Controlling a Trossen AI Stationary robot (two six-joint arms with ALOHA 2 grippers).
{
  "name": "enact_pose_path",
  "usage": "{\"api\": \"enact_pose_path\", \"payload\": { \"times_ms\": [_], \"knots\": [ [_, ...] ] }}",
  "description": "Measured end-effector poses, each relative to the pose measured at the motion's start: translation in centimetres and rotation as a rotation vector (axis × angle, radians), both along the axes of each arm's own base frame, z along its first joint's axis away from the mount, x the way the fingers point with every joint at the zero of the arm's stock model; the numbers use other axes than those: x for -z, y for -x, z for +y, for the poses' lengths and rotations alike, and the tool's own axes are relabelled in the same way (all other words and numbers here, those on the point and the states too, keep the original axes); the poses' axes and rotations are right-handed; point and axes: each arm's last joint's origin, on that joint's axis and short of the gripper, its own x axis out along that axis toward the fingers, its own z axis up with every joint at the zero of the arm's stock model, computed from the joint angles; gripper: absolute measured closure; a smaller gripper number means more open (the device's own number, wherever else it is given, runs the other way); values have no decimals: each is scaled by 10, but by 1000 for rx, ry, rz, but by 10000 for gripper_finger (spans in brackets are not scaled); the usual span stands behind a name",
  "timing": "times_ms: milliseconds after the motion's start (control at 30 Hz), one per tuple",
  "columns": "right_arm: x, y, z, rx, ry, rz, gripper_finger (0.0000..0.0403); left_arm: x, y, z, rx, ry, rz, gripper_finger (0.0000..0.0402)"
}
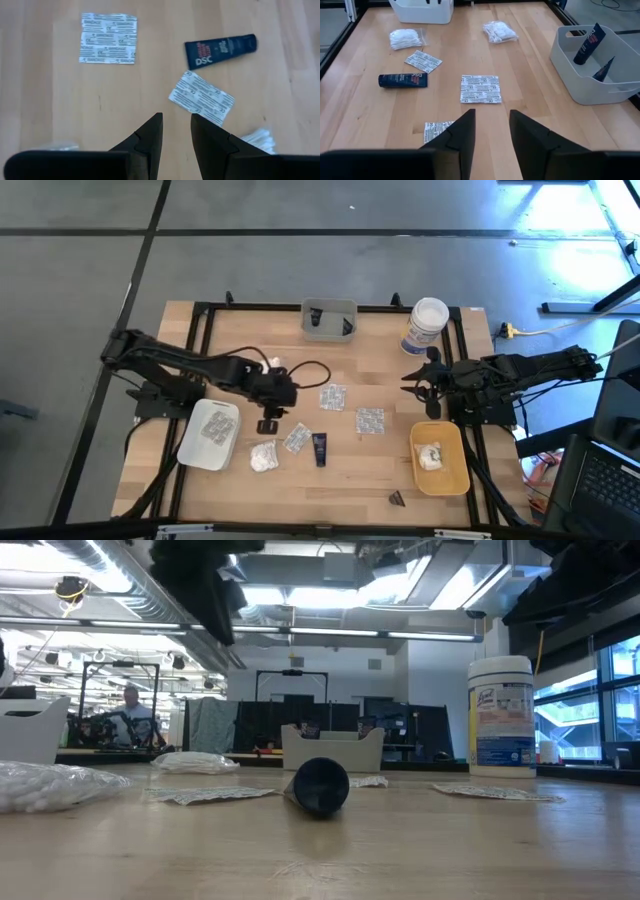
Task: Pick & Place Travel size toiletries
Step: Put the top cotton pack into the yellow bin
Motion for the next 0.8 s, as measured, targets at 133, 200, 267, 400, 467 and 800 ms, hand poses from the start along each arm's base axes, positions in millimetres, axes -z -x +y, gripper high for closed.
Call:
{"api": "enact_pose_path", "payload": {
  "times_ms": [133, 200, 267, 400, 467, 800],
  "knots": [
    [0, 0, 0, 0, 0, -1, 285, -2, 3, -11, 41, 3, -19, 304],
    [0, 0, 0, 0, 0, 0, 287, -3, 2, -18, 79, 4, -46, 304],
    [0, 0, 0, 0, 0, -1, 289, -4, 1, -25, 123, -1, -72, 304],
    [0, 0, 0, 0, 0, -1, 292, -7, 1, -39, 194, -5, -129, 304],
    [0, 0, 0, 0, 0, -1, 293, -8, 1, -44, 226, -18, -142, 304],
    [0, 0, 0, 0, 0, -1, 281, -8, 5, -55, 294, -103, -156, 304]
  ]
}}
